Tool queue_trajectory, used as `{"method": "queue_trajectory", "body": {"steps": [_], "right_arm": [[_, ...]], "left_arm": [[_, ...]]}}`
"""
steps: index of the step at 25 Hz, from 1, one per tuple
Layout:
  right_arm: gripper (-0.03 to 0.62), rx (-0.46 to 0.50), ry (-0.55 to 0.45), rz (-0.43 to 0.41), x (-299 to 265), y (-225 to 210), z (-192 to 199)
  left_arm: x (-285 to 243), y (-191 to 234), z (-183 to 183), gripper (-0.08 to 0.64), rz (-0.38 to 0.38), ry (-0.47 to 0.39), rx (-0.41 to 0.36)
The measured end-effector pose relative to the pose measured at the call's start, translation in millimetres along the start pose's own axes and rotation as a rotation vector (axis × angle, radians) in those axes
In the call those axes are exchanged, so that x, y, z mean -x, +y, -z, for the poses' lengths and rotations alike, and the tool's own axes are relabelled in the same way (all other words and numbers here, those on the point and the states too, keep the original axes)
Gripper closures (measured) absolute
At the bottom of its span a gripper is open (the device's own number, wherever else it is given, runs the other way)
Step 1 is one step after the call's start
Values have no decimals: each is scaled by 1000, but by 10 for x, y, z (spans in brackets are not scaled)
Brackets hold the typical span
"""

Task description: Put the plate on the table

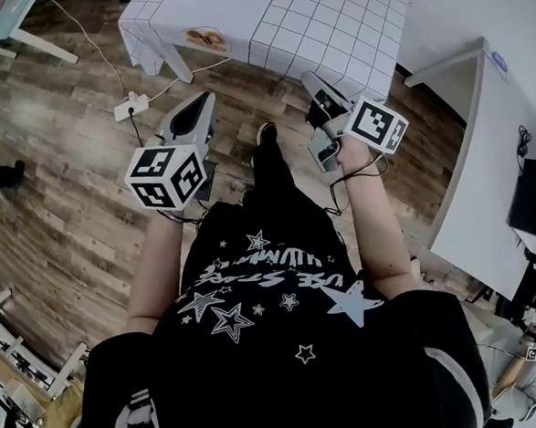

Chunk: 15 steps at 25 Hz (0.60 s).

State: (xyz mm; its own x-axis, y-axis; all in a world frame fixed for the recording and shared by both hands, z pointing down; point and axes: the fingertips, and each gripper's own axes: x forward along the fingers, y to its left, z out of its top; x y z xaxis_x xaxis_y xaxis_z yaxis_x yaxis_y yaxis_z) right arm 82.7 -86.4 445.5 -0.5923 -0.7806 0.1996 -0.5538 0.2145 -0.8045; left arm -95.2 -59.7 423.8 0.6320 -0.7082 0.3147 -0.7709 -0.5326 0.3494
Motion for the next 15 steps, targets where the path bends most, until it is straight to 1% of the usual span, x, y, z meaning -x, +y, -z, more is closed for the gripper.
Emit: {"method": "queue_trajectory", "body": {"steps": [3,5,7,10,15], "right_arm": [[573,51,-1,-33,144,133,299],[574,51,0,-41,200,220,446],[574,47,1,-26,218,248,553],[575,56,1,-3,257,210,607],[577,69,6,-3,542,166,543]], "left_arm": [[311,-68,195,551,4,-60,-15],[459,-72,282,551,-1,-60,-22],[505,-25,350,551,9,-41,-7],[475,-13,393,551,31,-31,3],[497,-317,409,551,30,-34,-24]]}}
